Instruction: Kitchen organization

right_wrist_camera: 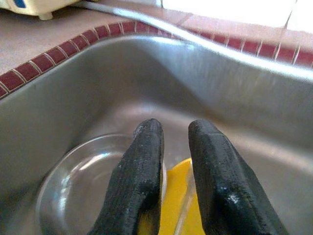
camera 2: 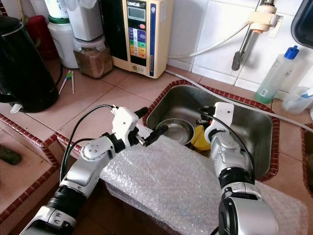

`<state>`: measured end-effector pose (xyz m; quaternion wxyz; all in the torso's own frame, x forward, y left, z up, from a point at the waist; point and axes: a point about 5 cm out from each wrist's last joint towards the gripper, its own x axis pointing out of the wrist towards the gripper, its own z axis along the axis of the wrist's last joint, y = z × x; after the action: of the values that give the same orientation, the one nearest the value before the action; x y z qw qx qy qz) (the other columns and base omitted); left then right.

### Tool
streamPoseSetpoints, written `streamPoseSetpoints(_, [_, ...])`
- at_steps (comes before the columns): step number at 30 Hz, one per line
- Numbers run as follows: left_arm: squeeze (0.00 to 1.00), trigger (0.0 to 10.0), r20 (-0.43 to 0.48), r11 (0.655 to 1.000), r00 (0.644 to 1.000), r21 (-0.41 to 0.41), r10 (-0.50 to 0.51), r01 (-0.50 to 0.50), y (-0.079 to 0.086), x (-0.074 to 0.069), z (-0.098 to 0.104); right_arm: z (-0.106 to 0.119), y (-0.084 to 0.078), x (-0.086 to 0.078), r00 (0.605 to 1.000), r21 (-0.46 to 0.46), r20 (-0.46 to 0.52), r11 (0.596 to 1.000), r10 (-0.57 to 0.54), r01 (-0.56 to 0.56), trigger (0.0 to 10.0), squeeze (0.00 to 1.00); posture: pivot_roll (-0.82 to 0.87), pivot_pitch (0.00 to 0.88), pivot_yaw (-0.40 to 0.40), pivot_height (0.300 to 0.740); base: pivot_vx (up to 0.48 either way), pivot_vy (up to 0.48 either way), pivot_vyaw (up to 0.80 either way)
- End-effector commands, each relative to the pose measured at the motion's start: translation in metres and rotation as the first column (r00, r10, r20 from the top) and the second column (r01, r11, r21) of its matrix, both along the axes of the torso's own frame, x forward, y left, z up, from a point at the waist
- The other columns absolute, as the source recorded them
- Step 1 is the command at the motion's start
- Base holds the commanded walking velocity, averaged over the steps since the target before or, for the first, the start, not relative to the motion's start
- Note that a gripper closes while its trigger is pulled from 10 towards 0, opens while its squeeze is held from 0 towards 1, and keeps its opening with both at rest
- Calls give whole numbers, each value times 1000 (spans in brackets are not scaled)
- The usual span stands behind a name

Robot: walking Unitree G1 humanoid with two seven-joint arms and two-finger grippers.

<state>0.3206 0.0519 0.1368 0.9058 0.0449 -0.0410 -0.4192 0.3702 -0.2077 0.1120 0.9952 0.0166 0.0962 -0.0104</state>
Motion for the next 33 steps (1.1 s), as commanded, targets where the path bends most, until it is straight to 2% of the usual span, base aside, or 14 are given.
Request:
streamPoseSetpoints(1, [1000,10000,1,999,1000,28,-22,22,-3,0,0,8,1,3,999,-39,36,999,18,-17,10000,1000,-20,0,-32,740,0,0,0])
streamPoseSetpoints(9, [1000,10000,8,999,1000,41,-19,19,-4,0,-1,16,10,8,997,28,66,999,35,-37,10000,1000,-11,0,-38,740,0,0,0])
streamPoseSetpoints(15, [1000,10000,37,995,994,18,98,-99,5,7,2,24,12,7,988,50,149,998,42,-50,10000,1000,-18,0,-32,740,0,0,0])
streamPoseSetpoints(18, [1000,10000,110,989,986,70,122,-131,6,8,10,26,16,5,983,82,177,995,46,-62,10000,1000,-21,0,-30,740,0,0,0])
streamPoseSetpoints(21, [1000,10000,209,961,942,30,264,-276,12,14,27,31,20,4,973,104,220,991,63,-88,10000,1000,-21,0,-28,740,0,0,0])
streamPoseSetpoints(22, [1000,10000,209,961,942,30,264,-276,12,14,27,31,20,4,973,104,220,991,63,-88,10000,1000,-21,0,-28,740,0,0,0])
streamPoseSetpoints(23, [1000,10000,234,916,894,33,382,-400,20,21,31,35,20,4,969,45,235,994,82,-95,10000,1000,-21,0,-31,740,0,0,0])
streamPoseSetpoints(24, [1000,10000,270,877,848,20,457,-479,27,24,36,40,16,6,966,42,250,996,65,-78,10000,1000,-20,0,-31,740,0,0,0])
streamPoseSetpoints(26, [1000,10000,247,885,855,-18,456,-466,29,23,39,46,11,8,965,63,260,996,45,-64,10000,1000,-20,0,-34,740,0,0,0])
streamPoseSetpoints(29, [1000,10000,245,866,835,-47,493,-498,35,24,43,51,8,9,962,52,271,997,42,-59,10000,1000,-20,0,-35,740,0,0,0])
streamPoseSetpoints(30, [1000,10000,217,832,804,-96,553,-546,44,26,48,61,3,10,952,-9,300,998,61,-61,10000,1000,-21,0,-37,740,0,0,0])
streamPoseSetpoints(31, [1000,10000,209,818,792,-111,574,-564,47,27,49,65,1,10,948,-28,310,998,66,-60,10000,1000,-21,0,-37,740,0,0,0])
streamPoseSetpoints(32, [863,10000,190,788,765,-132,615,-601,54,28,52,71,-4,11,946,-19,319,998,59,-55,10000,1000,-23,0,-36,740,0,0,0])
streamPoseSetpoints(33, [439,10000,172,770,751,-146,638,-621,57,29,53,76,-8,12,945,-16,324,999,54,-51,10000,1000,-24,0,-37,740,0,0,0])
